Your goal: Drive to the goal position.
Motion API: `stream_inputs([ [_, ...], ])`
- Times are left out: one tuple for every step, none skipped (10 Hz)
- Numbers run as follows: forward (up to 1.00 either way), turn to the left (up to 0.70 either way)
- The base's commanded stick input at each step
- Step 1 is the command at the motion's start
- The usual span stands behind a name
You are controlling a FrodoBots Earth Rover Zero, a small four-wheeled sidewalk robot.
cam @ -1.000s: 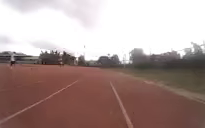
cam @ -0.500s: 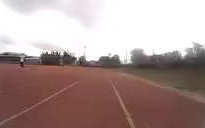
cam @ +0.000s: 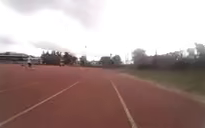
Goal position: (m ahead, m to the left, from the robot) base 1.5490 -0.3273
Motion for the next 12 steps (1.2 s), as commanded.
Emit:
stream_inputs([
  [0.70,0.00],
  [0.70,0.00],
  [0.70,0.00],
  [0.70,0.00],
  [0.70,-0.03],
  [0.70,-0.11],
  [0.70,-0.18],
  [0.70,-0.26],
  [0.70,-0.34],
  [0.70,-0.18],
  [0.70,0.00],
  [0.70,0.00],
])
